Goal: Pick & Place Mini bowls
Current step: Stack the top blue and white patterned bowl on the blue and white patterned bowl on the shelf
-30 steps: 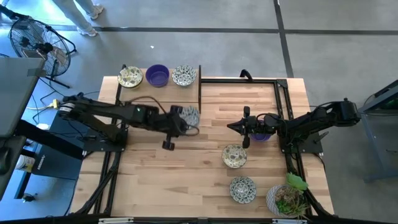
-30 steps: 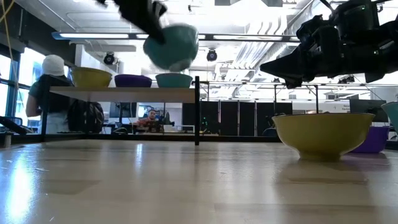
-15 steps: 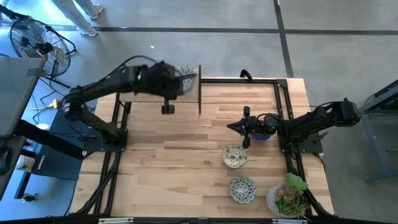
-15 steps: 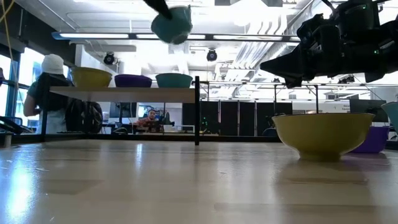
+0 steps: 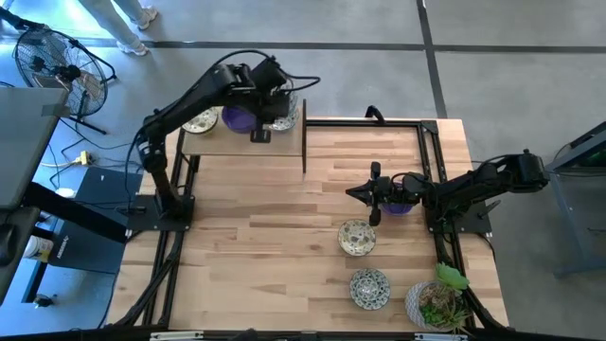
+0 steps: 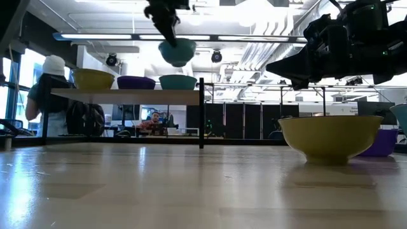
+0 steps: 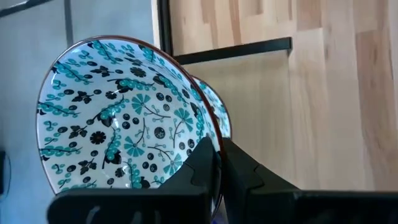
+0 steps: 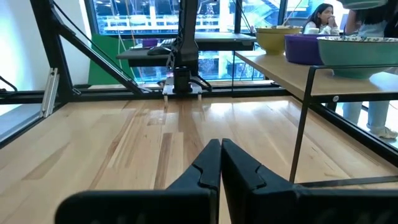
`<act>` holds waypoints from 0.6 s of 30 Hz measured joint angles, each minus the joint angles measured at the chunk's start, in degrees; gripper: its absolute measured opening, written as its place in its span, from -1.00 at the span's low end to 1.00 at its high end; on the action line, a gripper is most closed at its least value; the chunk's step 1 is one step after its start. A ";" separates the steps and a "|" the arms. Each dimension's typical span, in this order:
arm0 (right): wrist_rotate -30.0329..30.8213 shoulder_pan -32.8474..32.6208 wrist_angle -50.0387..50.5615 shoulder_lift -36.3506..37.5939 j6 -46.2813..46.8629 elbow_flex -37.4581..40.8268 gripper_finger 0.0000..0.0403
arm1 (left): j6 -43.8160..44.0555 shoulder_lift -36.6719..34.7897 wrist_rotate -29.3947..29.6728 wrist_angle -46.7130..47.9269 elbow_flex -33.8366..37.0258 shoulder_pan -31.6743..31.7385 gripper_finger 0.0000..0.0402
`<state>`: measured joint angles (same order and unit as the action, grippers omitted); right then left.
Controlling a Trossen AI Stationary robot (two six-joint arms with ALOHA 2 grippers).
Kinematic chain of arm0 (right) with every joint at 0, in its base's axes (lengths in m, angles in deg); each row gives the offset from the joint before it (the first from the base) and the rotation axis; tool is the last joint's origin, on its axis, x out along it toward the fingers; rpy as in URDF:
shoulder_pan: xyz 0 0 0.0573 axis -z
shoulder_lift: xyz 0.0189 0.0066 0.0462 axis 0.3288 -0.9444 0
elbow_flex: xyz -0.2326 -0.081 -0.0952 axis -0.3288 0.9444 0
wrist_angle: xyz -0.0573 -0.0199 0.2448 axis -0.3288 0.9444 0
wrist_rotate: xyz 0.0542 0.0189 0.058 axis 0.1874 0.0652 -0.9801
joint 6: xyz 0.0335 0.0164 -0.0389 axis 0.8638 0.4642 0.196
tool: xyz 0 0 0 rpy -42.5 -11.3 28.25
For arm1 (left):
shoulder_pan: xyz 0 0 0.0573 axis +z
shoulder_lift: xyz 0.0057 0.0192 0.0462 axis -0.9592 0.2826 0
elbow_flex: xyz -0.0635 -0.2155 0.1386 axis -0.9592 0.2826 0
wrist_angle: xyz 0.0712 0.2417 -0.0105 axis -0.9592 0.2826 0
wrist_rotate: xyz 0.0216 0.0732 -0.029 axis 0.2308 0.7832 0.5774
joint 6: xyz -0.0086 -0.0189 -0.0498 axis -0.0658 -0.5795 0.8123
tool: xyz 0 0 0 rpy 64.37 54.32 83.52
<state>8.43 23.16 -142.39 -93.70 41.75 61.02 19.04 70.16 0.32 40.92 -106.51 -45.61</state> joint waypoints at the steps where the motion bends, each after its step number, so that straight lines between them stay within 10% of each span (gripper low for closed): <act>1: 0.00 0.00 0.04 0.00 -0.04 0.00 -0.99 | -0.52 0.48 -0.26 0.22 -0.04 0.26 -0.97; 18: -0.15 0.00 0.41 0.00 -0.07 0.00 -1.00 | -4.45 5.44 -0.23 0.49 0.18 2.46 -0.97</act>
<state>8.28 23.16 -141.98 -93.70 41.68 61.02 14.59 75.59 0.09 41.42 -106.33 -43.15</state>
